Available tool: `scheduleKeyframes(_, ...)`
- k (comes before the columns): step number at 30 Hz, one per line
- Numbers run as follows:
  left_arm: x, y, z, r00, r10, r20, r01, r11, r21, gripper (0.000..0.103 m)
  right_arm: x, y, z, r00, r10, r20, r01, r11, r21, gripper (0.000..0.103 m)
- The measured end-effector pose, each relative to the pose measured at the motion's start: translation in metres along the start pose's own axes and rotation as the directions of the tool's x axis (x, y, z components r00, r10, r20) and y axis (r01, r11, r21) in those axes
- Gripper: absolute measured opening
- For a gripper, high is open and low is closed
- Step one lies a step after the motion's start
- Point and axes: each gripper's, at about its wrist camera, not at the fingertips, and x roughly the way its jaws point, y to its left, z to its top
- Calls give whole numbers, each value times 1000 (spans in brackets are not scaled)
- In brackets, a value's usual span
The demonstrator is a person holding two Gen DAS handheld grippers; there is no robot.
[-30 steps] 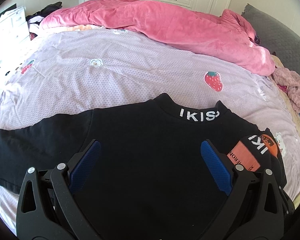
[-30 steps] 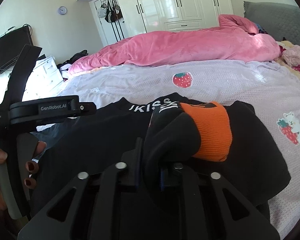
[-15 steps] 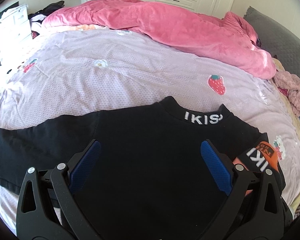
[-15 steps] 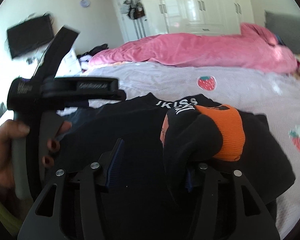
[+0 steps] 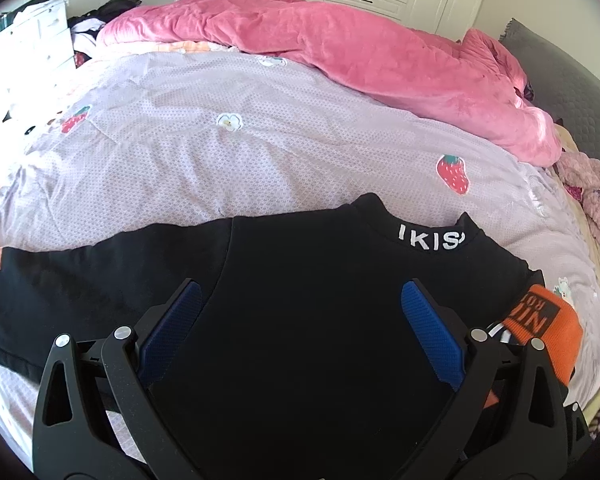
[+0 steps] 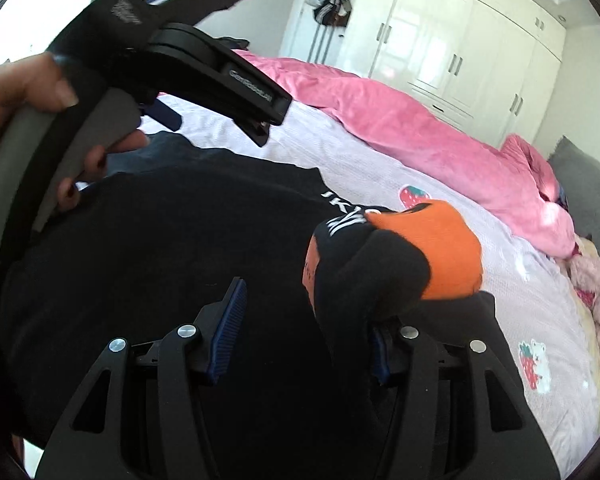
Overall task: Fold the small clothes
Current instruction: 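Lift the sock with the right gripper and carry it over the sweatshirt, then lower the sock onto the sweatshirt and open the right gripper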
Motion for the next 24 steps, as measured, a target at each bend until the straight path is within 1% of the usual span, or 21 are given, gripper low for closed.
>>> scheduleKeyframes(1, 0, 1, -1, 1000, -5, -5, 5, 1000, 0, 94, -3, 4, -1, 1000, -9, 12, 9, 1000, -29, 55)
scheduleKeyframes(2, 1, 1, -1, 1000, -8, -9, 8, 1000, 0, 94, -6, 9, -1, 1000, -20, 23, 22, 997, -72, 59)
scheduleKeyframes(3, 0, 2, -1, 1000, -11, -12, 11, 1000, 0, 94, -7, 13, -2, 999, -21, 29, 24, 995, -101, 60)
scheduleKeyframes(6, -2, 4, -2, 1000, -14, -14, 14, 1000, 2, 94, -10, 19, -5, 999, 0, 32, 4, 992, -123, 61)
scheduleKeyframes(7, -3, 6, -2, 1000, -17, -15, 17, 1000, 0, 94, -10, 22, -5, 999, -5, 33, 10, 990, -139, 63)
scheduleKeyframes(8, -3, 7, -1, 1000, -21, -18, 20, 1000, -3, 94, -9, 24, -5, 999, -14, 35, 19, 987, -157, 67)
scheduleKeyframes(10, -6, 15, 0, 1000, -22, -13, 22, 1000, -20, 94, -8, 33, -7, 998, -41, 39, 48, 976, -213, 70)
scheduleKeyframes(12, -9, 23, 2, 1000, -18, -4, 17, 999, -41, 94, -6, 46, -11, 997, -71, 44, 81, 951, -298, 70)
scheduleKeyframes(14, -10, 29, 3, 1000, -23, -7, 23, 998, -53, 94, -5, 51, -14, 997, -64, 46, 76, 939, -335, 70)
scheduleKeyframes(16, -10, 33, 2, 1000, -27, -14, 26, 998, -58, 94, -7, 50, -15, 999, -12, 39, 24, 947, -321, 71)
scheduleKeyframes(18, -11, 35, 1, 999, -38, -23, 37, 998, -60, 94, -14, 45, -13, 998, 28, 56, -11, 957, -290, 87)
scheduleKeyframes(20, -10, 37, -2, 998, -51, -34, 49, 997, -64, 94, -24, 38, -11, 994, 64, 90, -38, 963, -266, 89)
scheduleKeyframes(21, -10, 37, -4, 997, -68, -41, 65, 996, -68, 94, -27, 34, -9, 992, 80, 97, -54, 968, -247, 89)
scheduleKeyframes(23, -10, 36, -8, 994, -98, -55, 94, 993, -66, 94, -29, 18, -4, 988, 120, 101, -102, 980, -171, 89)
scheduleKeyframes(24, -10, 35, -11, 992, -107, -63, 103, 993, -59, 94, -29, 7, -2, 983, 148, 107, -136, 984, -114, 89)
